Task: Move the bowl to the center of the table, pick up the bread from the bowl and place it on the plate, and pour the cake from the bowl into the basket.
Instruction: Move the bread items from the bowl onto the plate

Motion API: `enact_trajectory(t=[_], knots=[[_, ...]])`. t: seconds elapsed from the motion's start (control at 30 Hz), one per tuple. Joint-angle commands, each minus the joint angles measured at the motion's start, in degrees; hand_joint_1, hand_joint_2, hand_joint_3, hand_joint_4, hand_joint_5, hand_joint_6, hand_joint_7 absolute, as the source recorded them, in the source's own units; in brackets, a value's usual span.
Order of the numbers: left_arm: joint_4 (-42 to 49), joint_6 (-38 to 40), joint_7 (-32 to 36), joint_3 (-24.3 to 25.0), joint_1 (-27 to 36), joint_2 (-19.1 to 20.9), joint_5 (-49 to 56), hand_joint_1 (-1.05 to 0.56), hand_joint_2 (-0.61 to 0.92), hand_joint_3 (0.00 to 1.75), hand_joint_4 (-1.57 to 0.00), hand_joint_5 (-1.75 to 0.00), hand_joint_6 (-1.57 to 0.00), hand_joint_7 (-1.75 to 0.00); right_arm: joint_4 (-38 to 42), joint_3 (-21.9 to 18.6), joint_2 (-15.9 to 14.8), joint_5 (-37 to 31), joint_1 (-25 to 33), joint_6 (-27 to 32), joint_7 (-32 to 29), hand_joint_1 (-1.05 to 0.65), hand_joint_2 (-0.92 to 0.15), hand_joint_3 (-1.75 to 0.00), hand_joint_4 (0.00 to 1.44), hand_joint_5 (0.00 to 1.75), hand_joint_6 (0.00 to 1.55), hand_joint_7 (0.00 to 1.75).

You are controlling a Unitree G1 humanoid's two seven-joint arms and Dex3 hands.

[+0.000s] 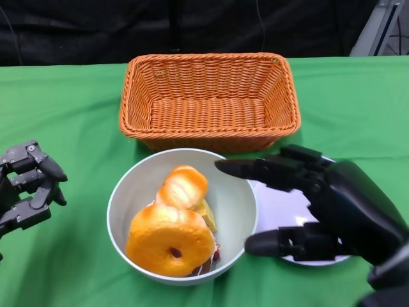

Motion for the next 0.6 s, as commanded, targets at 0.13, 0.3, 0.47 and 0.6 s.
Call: enact_trajectory(t=[0.13,0.3,0.47,0.6], knots=[[1.5,-1.5,0.5,0.0,-0.5,1.1,0.3,-0.01,0.71,0.83,-0.78,-1.54,-0.85,-1.19,4.8,2.1,-0.5,-1.8,-5.3,0.2,0.3,-0.62,-0.86,0.0,0.43,0.46,0.48,0.04],[1.9,-1.5,0.9,0.1,-0.5,1.0,0.4,-0.05,0.69,0.83,-0.79,-1.54,-0.85,-1.2,14.6,5.5,-0.9,-1.8,-11.4,-2.3,2.1,-0.67,-0.9,0.0,0.49,0.27,0.47,0.0],[1.8,-0.9,0.6,0.2,-0.3,0.9,-0.2,-0.04,0.69,0.82,-0.79,-1.52,-0.86,-1.18,22.6,7.9,-0.4,-3.8,-15.6,-6.0,0.2,-0.7,-0.88,0.0,0.52,0.17,0.48,0.0],[1.5,-0.8,0.4,0.2,-0.1,0.8,-0.4,-0.05,0.7,0.8,-0.79,-1.52,-0.86,-1.17,29.2,9.8,0.2,-7.3,-19.2,-9.2,-3.3,-0.69,-0.89,0.0,0.53,0.14,0.48,0.0]])
